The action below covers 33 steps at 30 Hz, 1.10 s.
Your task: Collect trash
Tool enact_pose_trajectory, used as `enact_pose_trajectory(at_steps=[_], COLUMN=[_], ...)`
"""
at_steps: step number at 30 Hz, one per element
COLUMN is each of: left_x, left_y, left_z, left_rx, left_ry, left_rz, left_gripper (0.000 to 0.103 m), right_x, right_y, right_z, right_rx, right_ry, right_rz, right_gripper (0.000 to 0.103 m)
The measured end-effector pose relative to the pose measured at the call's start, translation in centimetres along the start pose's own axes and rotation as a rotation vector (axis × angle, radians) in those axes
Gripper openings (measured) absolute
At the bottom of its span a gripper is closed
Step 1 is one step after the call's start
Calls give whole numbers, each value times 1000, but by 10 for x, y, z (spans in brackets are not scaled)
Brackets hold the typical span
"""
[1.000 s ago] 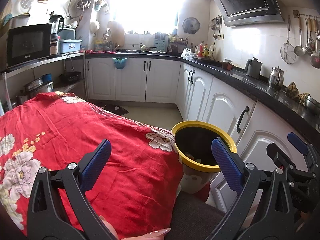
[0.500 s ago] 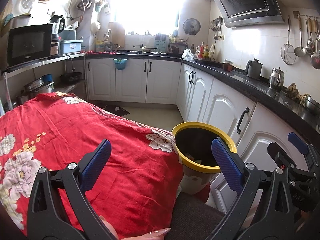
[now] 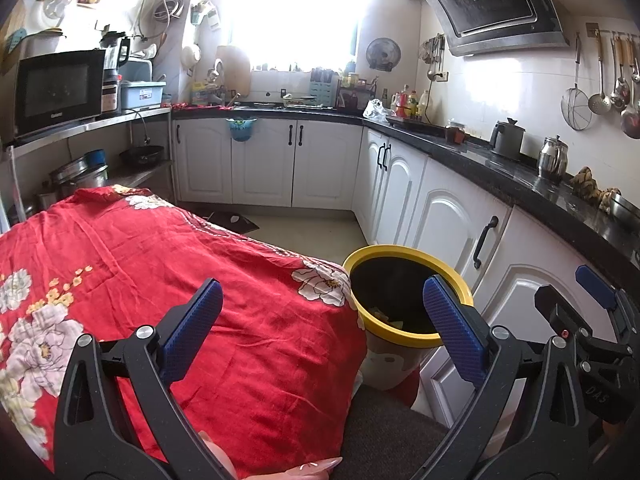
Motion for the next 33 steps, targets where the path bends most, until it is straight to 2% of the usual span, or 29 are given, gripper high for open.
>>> enact_pose_trajectory(at_steps=[21, 25, 27, 28, 29, 30, 32, 33], left_x=[1, -27, -62, -89, -108, -135, -209, -233], left_y=[-3, 6, 14, 19, 23, 28, 50, 60], left_z=[-1, -14, -32, -49, -61, -81, -140, -162], left_rx=[-15, -68, -98, -99, -95, -87, -66, -59], left_ry=[3, -3, -59, -122, -170, -248, -490, -572], left_rz=[11, -77, -154, -194, -213, -240, -326, -367], left_gripper=[92, 92, 92, 92, 92, 92, 92, 92], right_x=[-2, -23, -58, -80, -119, -149, -218, -266], right_y=[-5, -9, -11, -11, -11, -9, -1, 10], right_z=[1, 7, 10, 10, 8, 5, -9, -20], right_rx=[3, -11, -26, -33, -45, -59, -107, -170], right_ry=[-17, -72, -161, -220, -315, -390, -560, -675], right_rz=[-5, -28, -62, -84, -129, -164, -237, -288], right_gripper=[97, 97, 97, 97, 97, 97, 97, 97])
Point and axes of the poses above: each gripper's, at about its wrist camera, not at the fingertips, and z roughly the way its jaws point, x to its right, y to its underside, the point moved 8 cm from there along z, roughly the way its jaws point, and after that the axes turned 13 degrees about y, right-handed, at the moved point
